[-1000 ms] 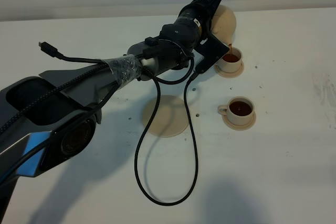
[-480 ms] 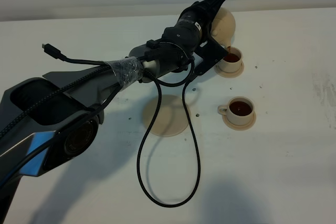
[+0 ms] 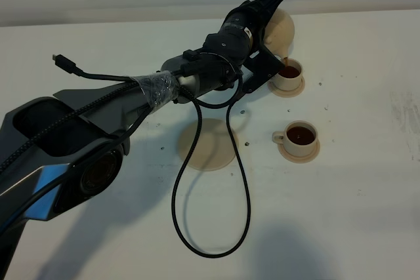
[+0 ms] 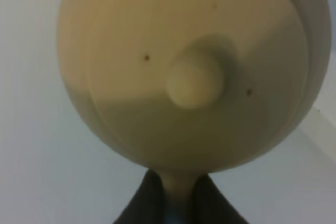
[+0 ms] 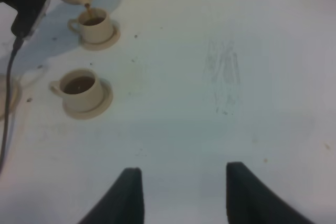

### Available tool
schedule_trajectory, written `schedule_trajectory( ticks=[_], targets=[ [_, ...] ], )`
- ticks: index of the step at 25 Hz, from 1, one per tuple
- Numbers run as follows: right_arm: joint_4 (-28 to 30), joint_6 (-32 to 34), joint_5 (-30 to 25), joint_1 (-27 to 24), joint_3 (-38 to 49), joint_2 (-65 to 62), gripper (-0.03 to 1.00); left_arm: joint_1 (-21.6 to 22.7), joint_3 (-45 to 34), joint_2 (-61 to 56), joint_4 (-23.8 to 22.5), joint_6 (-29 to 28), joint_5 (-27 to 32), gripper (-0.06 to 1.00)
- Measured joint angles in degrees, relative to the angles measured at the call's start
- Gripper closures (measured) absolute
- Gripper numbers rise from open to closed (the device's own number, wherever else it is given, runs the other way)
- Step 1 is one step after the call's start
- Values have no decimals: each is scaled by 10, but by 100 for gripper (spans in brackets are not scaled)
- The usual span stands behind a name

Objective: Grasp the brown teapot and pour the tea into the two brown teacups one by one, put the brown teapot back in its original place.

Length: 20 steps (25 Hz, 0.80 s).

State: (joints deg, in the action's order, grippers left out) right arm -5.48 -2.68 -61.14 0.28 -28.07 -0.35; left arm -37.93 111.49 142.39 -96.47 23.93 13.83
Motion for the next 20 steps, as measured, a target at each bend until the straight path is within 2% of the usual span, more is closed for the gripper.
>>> schedule_trajectory(
  ticks=[20],
  targets=[
    [0, 0, 0, 0, 0, 0, 57, 0, 0, 0, -36, -20, -13, 84]
  ],
)
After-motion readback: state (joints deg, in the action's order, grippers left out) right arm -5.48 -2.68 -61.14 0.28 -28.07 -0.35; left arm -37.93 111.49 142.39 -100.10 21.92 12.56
